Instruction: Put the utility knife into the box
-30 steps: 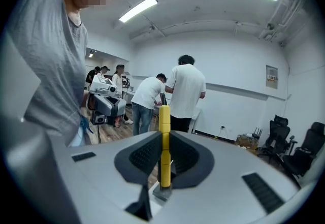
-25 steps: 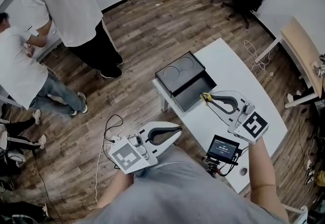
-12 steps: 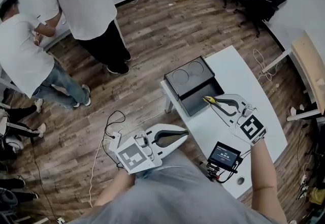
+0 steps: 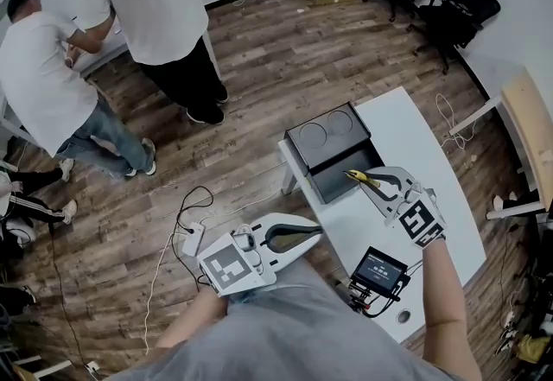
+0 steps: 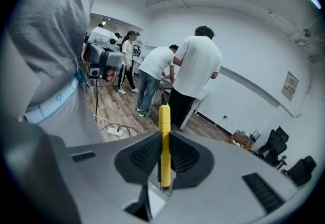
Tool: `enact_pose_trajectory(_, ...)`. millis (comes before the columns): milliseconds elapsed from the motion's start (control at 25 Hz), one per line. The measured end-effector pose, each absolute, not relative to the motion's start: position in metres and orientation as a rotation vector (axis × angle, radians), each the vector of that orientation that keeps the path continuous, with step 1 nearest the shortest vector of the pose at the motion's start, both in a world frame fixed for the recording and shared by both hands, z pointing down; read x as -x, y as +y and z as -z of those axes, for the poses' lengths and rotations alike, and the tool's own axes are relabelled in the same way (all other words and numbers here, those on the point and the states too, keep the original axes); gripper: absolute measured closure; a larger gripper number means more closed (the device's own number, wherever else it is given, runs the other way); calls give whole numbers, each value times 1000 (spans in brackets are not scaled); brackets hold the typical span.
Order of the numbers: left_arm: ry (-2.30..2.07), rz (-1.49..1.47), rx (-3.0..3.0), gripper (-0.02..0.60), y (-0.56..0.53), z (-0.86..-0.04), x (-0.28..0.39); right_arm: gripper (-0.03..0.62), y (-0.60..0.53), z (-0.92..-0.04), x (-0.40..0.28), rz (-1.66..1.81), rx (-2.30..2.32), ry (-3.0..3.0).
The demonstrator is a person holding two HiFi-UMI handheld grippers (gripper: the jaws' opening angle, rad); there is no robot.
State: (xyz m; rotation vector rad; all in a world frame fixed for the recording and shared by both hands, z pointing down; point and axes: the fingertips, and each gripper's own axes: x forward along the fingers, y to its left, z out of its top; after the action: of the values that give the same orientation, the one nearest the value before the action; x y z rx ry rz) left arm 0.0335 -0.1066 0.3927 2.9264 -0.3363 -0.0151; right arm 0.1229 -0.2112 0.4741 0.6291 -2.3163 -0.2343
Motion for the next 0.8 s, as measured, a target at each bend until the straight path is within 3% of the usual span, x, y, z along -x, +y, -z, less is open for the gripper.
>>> enact_pose_trajectory(800,-354,11,-2915,563,-107,-396,-31,545,-226,-528,-116,365,-506,-2114)
